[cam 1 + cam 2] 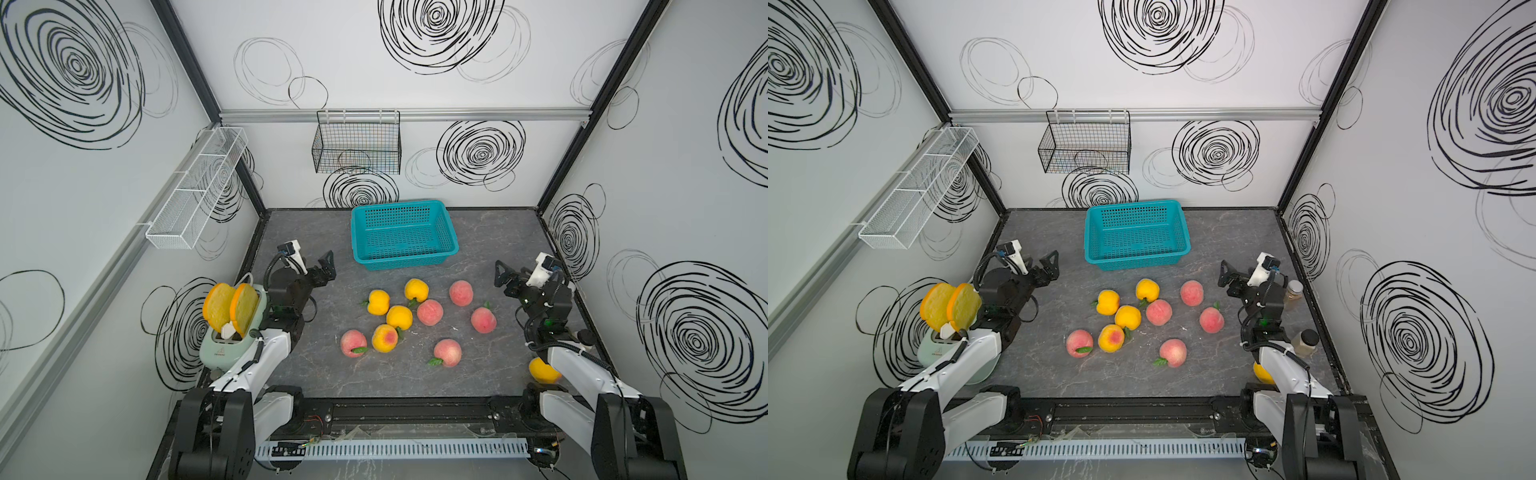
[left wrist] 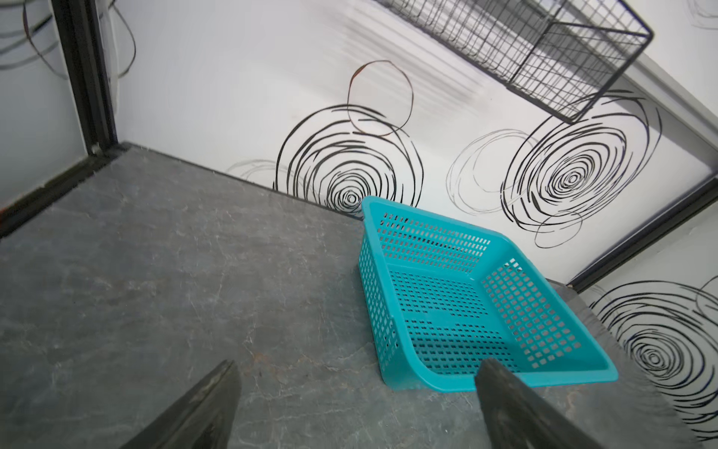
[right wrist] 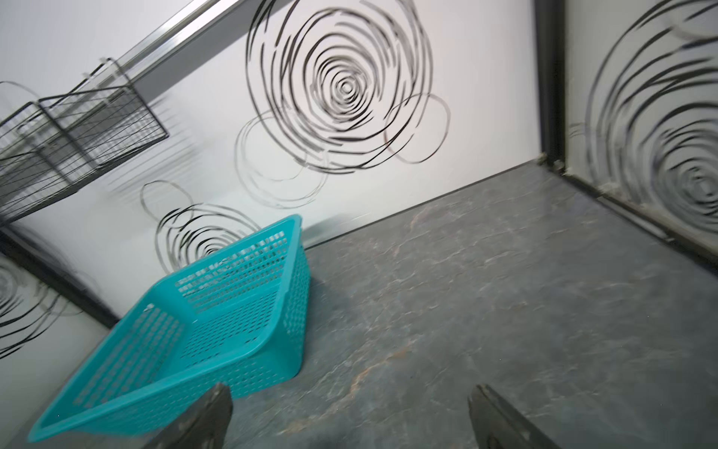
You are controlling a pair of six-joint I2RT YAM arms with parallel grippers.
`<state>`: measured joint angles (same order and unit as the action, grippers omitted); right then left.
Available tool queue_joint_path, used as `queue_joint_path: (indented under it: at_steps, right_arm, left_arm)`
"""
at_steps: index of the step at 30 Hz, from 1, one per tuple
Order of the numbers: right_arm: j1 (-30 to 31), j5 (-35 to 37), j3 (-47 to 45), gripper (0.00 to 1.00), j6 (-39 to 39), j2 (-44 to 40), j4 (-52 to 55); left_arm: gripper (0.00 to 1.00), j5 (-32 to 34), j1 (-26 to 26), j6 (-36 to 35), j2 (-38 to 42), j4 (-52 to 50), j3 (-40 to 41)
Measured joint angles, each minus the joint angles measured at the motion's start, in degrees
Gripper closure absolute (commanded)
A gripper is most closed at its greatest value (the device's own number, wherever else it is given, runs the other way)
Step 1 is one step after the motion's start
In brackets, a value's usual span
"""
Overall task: Put the peaches into the basket
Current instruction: Pick up the peach from the center of the board.
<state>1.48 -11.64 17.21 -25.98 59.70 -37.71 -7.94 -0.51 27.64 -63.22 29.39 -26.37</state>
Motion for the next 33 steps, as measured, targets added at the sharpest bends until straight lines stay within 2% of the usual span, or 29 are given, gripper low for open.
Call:
queue_joint_path:
  at_steps: [4,8,13,16,24,33]
  right_arm:
    - [8.44,1.7,-0.02,0.01,0.68,0.92,0.85]
    - [16.26,6.25,0.0,0.01,2.95,1.84,1.33]
    - [18.84,10.16,0.87,0.01,4.26,4.66,1.81]
    - [18.97,11.23,1.46,0.01,4.55,6.67,2.38]
    - [19.04,12.35,2.4,0.01,4.57,9.01,3.93]
    - [19.45,13.25,2.73,0.01,4.57,9.38,4.15]
  left_arm:
    - [0.02,-4.42,0.98,5.4,-0.37,-7.5,-3.1]
    - [0.02,-10.08,3.41,7.65,-1.97,-14.99,-6.86]
    - [0.02,-12.24,3.39,6.62,-1.09,-27.54,-8.22]
    - [0.02,-12.37,-0.02,5.33,0.61,-35.58,-9.51]
    - [0.02,-7.43,-16.31,7.3,6.1,-51.54,-10.88]
    - [0.02,1.73,-25.24,15.23,8.09,-63.49,-10.88]
